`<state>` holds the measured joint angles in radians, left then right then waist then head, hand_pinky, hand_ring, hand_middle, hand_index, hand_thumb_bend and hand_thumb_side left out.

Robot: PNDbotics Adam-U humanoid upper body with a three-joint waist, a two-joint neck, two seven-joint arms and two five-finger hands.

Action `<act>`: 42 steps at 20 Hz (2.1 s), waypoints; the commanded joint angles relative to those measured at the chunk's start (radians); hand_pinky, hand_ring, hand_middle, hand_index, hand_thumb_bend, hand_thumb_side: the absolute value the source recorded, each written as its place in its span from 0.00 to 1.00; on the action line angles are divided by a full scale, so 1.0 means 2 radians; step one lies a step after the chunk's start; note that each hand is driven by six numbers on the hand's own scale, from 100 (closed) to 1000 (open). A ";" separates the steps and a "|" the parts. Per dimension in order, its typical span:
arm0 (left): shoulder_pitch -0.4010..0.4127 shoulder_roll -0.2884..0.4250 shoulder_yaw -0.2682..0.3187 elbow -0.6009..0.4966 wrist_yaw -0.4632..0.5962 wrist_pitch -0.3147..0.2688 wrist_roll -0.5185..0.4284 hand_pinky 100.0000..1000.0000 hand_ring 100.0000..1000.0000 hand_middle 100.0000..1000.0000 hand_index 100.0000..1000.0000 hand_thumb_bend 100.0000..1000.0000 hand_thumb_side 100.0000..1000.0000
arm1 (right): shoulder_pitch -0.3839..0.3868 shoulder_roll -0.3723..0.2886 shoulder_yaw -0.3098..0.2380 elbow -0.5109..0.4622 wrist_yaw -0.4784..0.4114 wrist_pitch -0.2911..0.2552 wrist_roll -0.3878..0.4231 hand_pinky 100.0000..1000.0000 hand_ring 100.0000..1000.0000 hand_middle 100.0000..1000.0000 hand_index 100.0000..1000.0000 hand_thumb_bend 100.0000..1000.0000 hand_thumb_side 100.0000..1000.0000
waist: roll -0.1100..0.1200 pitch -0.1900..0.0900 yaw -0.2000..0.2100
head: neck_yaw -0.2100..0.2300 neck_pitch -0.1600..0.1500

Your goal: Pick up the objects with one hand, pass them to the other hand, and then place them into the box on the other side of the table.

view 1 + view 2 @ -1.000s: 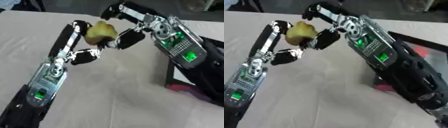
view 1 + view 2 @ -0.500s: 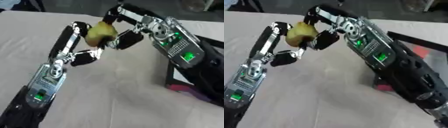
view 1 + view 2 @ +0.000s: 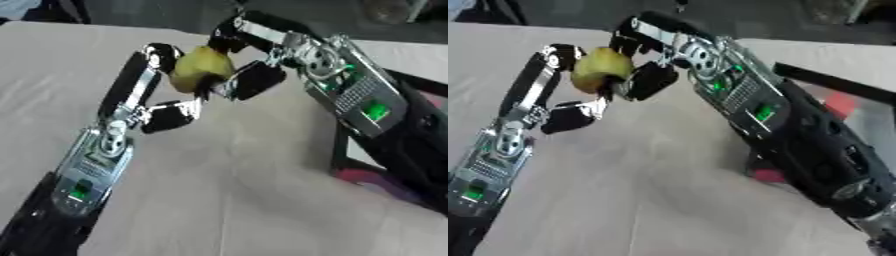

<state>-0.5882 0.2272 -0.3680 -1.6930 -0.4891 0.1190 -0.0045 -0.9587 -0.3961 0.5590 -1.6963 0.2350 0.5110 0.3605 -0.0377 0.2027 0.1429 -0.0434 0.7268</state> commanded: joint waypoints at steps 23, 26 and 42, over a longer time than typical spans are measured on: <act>0.035 0.042 0.021 -0.005 -0.018 0.030 0.028 0.67 0.63 0.64 0.80 0.43 0.36 | 0.051 -0.086 -0.072 -0.113 -0.063 0.039 -0.010 0.83 0.75 0.39 0.51 0.09 0.00 | 0.002 -0.019 -0.023 | 0.008 -0.001; 0.047 0.056 0.030 -0.004 -0.014 0.038 0.038 0.67 0.63 0.63 0.80 0.39 0.38 | 0.080 -0.107 -0.098 -0.140 -0.086 0.042 -0.024 0.83 0.75 0.40 0.52 0.00 0.00 | 0.003 -0.019 -0.025 | 0.003 0.001; 0.105 0.131 0.121 -0.039 0.070 0.082 0.152 0.67 0.61 0.63 0.79 0.20 0.55 | 0.215 -0.152 -0.209 -0.095 -0.150 0.007 -0.142 0.85 0.78 0.43 0.56 0.10 0.00 | 0.010 -0.015 -0.028 | -0.013 0.005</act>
<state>-0.3722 0.4578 -0.1498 -1.7473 -0.3637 0.2830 0.2765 -0.5197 -0.6572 0.1664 -1.8836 -0.0553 0.5319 0.0981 -0.0321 0.2027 0.0862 -0.0636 0.7372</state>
